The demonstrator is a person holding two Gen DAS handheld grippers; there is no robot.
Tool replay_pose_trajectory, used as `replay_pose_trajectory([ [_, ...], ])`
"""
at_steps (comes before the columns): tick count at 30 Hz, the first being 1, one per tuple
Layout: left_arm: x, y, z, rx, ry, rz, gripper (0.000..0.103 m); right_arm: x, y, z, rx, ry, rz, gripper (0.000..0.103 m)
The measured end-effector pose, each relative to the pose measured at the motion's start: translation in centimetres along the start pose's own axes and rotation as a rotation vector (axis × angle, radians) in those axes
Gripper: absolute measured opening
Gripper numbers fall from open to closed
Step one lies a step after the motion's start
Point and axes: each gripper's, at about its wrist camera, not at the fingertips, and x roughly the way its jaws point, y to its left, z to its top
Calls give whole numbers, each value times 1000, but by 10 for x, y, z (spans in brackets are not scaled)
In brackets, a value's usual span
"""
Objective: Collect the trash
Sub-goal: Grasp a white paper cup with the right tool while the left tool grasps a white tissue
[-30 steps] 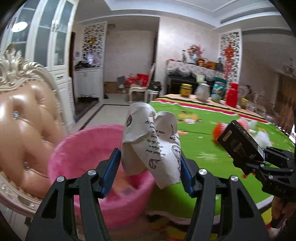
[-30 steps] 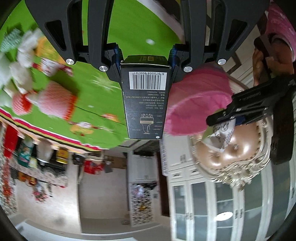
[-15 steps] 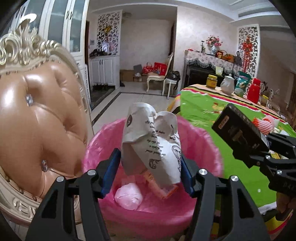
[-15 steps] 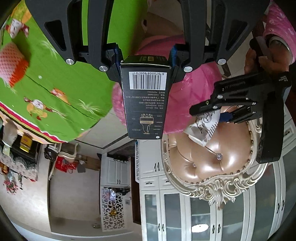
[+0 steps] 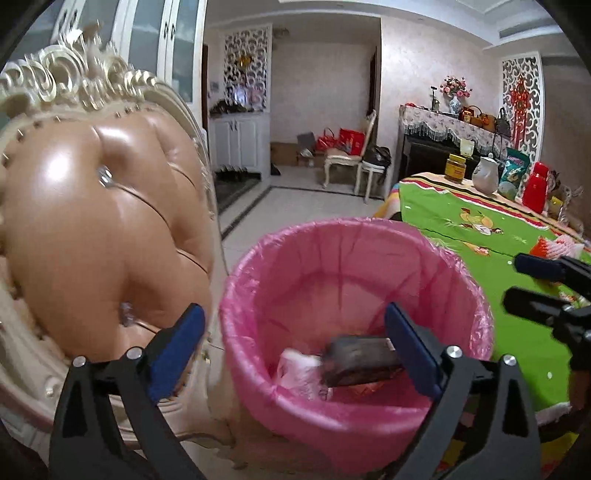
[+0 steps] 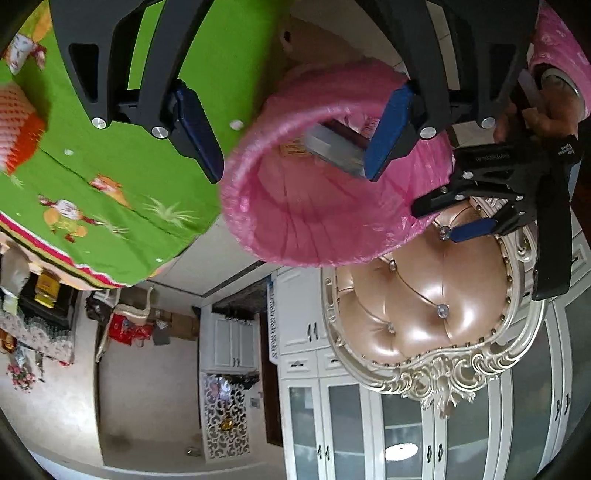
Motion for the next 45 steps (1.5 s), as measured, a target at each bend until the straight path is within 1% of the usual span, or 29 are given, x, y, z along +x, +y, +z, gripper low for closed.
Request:
replay_pose_trajectory([
  [3,-17,-11,1,8,-45,-10,98,-23,-5,-7,-7,-19,-43,74],
  [5,-30,-27,2,31,-88,-36,98,-42,-11,-15,-9,-32,-92,74],
  [8,-45,-60,2,96,-140,-77,98,-68,-26,-24,-3,-48,-141,74],
  [12,-54,-107,-2,188,-144,-165,98,-105,-55,-37,31,-69,-232,74],
  [14,-56,-129,-4,202,-131,-235,98,-126,-76,-45,64,-80,-290,74],
  [15,-56,-141,-4,195,-120,-275,98,-133,-83,-48,77,-83,-307,74],
  [17,-54,-161,-4,185,-90,-327,98,-151,-106,-58,115,-85,-350,75],
  [18,-54,-177,-3,186,-70,-375,98,-160,-119,-63,139,-80,-374,75],
  [19,-55,-190,-3,193,-62,-416,98,-170,-132,-69,159,-75,-401,75],
  [20,-54,-202,-3,201,-57,-440,98,-176,-141,-74,171,-72,-419,75],
  [21,-55,-223,-2,225,-50,-479,98,-185,-152,-80,184,-68,-440,75],
  [24,-57,-275,-2,297,-48,-541,98,-210,-188,-99,239,-41,-499,77],
  [27,-56,-322,-6,363,-38,-578,98,-233,-223,-123,295,2,-575,77],
  [29,-51,-359,-11,400,-3,-617,98,-251,-244,-139,348,6,-622,77],
  [32,-38,-401,-15,407,70,-671,98,-276,-263,-157,419,-25,-663,77],
  [34,-29,-425,-17,394,114,-691,98,-288,-271,-168,446,-49,-667,77],
  [36,-19,-445,-19,396,158,-693,97,-292,-274,-173,454,-56,-666,77],
  [37,-17,-452,-21,397,173,-691,94,-294,-273,-176,452,-55,-671,77],
  [38,-12,-460,-21,395,190,-689,89,-295,-274,-179,449,-48,-684,77],
  [39,-6,-468,-20,391,212,-682,87,-296,-273,-180,448,-43,-690,77],
  [40,-1,-475,-21,391,228,-677,86,-296,-273,-182,447,-39,-689,77],
  [42,10,-493,-22,405,259,-666,78,-299,-274,-183,448,-40,-686,77],
  [44,20,-506,-23,418,284,-653,75,-301,-274,-183,443,-37,-684,77],
  [45,27,-513,-23,419,303,-645,71,-301,-274,-183,441,-33,-684,77],
])
